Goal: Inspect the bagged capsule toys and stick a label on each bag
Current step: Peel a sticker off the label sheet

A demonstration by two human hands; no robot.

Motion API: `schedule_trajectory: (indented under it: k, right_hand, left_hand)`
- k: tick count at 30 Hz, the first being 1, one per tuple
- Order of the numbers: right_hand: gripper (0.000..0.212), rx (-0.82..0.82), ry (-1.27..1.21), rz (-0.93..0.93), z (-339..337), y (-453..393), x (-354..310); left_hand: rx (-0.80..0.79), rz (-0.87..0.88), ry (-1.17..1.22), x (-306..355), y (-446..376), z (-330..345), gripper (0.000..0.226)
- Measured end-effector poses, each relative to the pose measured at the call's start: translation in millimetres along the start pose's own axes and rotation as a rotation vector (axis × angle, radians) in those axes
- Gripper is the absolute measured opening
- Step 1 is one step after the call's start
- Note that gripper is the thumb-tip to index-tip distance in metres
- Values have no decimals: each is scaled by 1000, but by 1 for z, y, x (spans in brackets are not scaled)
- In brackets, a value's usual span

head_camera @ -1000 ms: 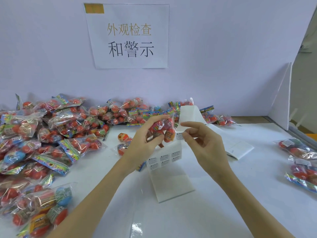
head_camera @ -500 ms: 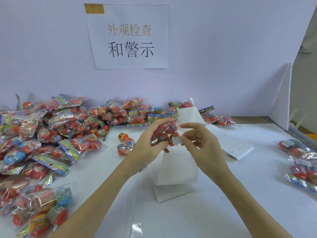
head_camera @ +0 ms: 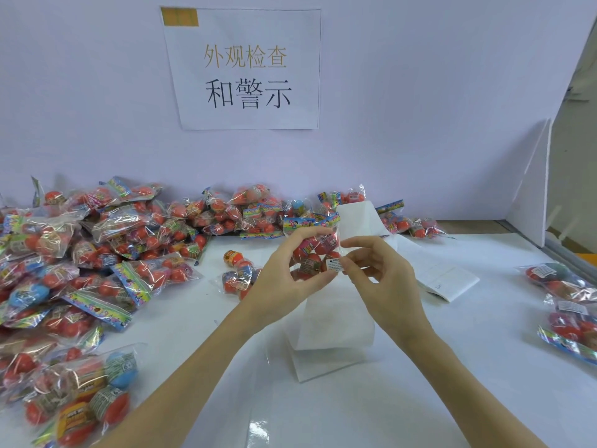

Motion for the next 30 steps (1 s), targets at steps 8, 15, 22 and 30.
schedule_trajectory:
  k: [8,15,22,30]
  right_hand:
    - [21,12,2,-27,1,1,-2]
    - [16,36,12,-29,0,1,-3]
    - [17,45,15,-35,1,3,-4]
    - [18,62,16,-31,1,5,-7]
  left_hand:
    - [62,43,29,4,0,-1,48]
    - [73,47,33,3,0,-1,48]
    - [84,61,27,4,0,-2,48]
    - [90,71,4,5,0,-3,47]
Point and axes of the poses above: each hand's wrist, its own y-axis away from the middle knuckle, its own z-axis out of the palm, x = y × z, the point moved 10 cm from there along -y, towards the middle knuckle, and after that the axes turned 1 degree about -x, right-handed, at the moved point
